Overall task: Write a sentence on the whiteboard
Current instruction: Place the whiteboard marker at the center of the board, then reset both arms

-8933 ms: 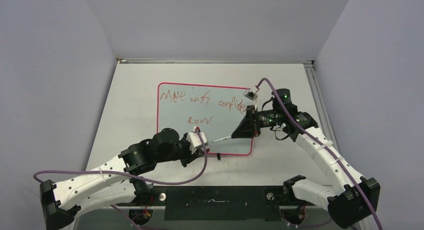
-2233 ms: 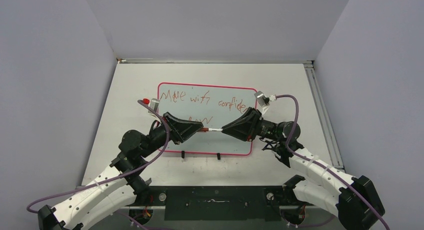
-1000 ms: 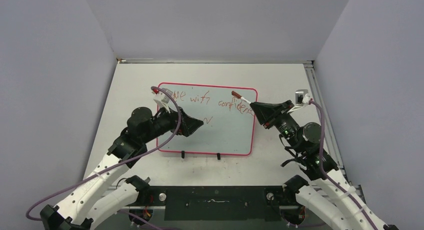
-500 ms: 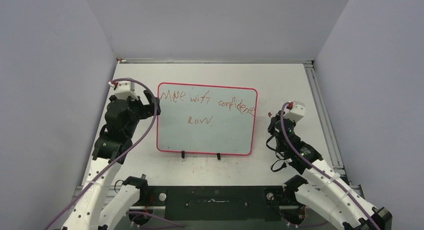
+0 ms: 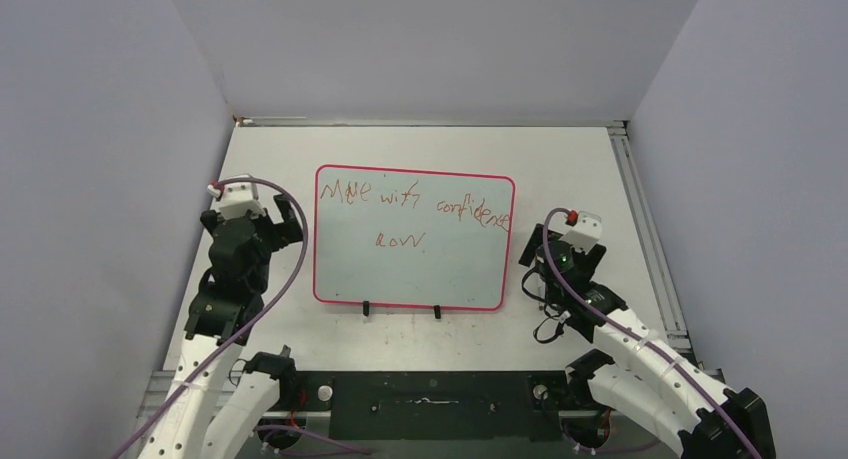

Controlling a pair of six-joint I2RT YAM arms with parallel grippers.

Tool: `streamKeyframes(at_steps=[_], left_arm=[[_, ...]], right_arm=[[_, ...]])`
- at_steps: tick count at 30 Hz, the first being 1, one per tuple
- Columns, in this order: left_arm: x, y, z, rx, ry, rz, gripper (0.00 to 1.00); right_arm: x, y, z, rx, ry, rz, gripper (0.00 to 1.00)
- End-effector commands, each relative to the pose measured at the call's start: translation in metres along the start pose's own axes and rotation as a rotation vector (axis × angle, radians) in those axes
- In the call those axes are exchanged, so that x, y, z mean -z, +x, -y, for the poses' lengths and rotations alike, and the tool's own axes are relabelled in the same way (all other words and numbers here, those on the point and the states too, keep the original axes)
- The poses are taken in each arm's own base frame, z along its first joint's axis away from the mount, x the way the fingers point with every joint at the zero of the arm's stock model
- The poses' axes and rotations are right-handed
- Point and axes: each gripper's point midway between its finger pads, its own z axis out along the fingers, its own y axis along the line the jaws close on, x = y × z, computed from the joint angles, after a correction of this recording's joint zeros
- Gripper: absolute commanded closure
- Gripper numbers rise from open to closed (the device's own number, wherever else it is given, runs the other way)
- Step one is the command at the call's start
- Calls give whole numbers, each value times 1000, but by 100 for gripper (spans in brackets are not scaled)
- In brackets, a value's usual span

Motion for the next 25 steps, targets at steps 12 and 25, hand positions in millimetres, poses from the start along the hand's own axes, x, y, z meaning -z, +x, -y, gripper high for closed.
streamKeyframes(at_steps=[12, 25], left_arm=[[25, -41, -26, 147, -103, 197, 4], [36, -47, -28, 136, -77, 246, 4]], right_arm=[[57, -143, -30, 41, -236, 458, 3], [80, -170, -33, 61, -293, 543, 5]])
